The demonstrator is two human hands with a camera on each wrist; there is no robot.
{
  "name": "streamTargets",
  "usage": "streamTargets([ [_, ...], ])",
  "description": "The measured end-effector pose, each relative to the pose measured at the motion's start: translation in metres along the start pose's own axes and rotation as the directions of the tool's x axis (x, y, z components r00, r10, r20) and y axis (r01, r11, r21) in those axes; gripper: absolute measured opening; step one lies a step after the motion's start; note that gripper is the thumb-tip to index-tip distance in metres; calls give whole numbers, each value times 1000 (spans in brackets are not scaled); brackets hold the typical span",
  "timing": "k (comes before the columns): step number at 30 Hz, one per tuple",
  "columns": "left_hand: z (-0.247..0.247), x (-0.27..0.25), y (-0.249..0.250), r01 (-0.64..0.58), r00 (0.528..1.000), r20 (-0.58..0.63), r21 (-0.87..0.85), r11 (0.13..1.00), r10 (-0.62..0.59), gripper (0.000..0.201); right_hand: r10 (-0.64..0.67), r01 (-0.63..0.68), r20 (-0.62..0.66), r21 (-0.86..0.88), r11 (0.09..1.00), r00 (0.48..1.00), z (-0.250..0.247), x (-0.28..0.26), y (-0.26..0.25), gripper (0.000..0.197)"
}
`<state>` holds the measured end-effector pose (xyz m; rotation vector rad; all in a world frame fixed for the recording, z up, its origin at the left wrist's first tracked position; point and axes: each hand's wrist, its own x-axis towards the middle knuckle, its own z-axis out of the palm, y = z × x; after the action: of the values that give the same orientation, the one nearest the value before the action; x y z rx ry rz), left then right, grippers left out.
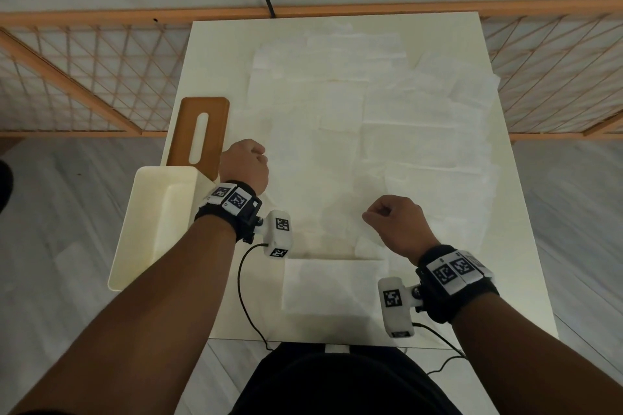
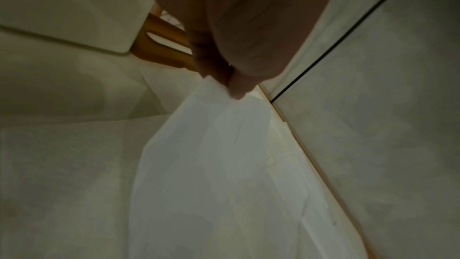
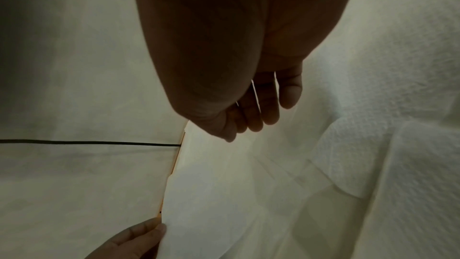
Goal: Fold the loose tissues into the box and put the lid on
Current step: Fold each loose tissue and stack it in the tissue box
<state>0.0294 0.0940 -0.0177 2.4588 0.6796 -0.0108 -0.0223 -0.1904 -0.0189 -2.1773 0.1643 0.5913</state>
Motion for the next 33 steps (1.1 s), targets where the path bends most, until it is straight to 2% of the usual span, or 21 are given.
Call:
streamTargets([
  [6, -11, -10, 14, -22, 1000, -14, -56, 998, 21, 19, -4, 4, 3, 42, 999, 1000, 2, -1, -6, 11],
  [10, -19, -24, 25, 51, 995, 94, -259, 965, -27, 20, 46, -51, 41, 150, 987, 998, 4, 1, -4, 13],
  [14, -42, -38, 40, 15, 976, 203, -438, 899, 82, 24, 109, -157, 145, 379, 912, 983, 7, 4, -8, 30],
  [17, -68, -54, 50, 22, 950, 249, -654, 756, 188, 37, 148, -308, 304, 589, 747, 941, 8, 3, -21, 54],
  [20, -91, -70, 53, 147, 941, 278, -851, 504, 195, 43, 98, -416, 458, 670, 615, 883, 11, 3, -36, 71],
  [23, -102, -82, 45, 286, 927, 337, -919, 273, 164, 26, -41, -457, 552, 729, 509, 833, 15, -6, -53, 58],
  [25, -103, -90, 37, 309, 937, 333, -930, 200, 104, 15, -87, -483, 565, 767, 421, 821, 18, -13, -64, 47],
  [26, -101, -92, 32, 289, 950, 308, -931, 225, 53, 12, -100, -470, 547, 787, 399, 831, 20, -15, -68, 47],
  [27, -97, -92, 26, 262, 962, 274, -921, 288, 2, 16, -105, -425, 499, 815, 393, 860, 21, -15, -69, 48],
  [29, -89, -91, 11, 245, 969, 242, -891, 382, -58, 23, -95, -282, 356, 853, 438, 930, 18, -10, -71, 42],
  [31, -83, -89, -2, 297, 953, 296, -855, 426, -70, 35, -102, -168, 256, 838, 519, 961, 10, -5, -69, 32],
  [33, -78, -91, -9, 351, 926, 373, -805, 478, -52, 31, -143, -82, 208, 795, 601, 968, -1, -4, -66, 22],
])
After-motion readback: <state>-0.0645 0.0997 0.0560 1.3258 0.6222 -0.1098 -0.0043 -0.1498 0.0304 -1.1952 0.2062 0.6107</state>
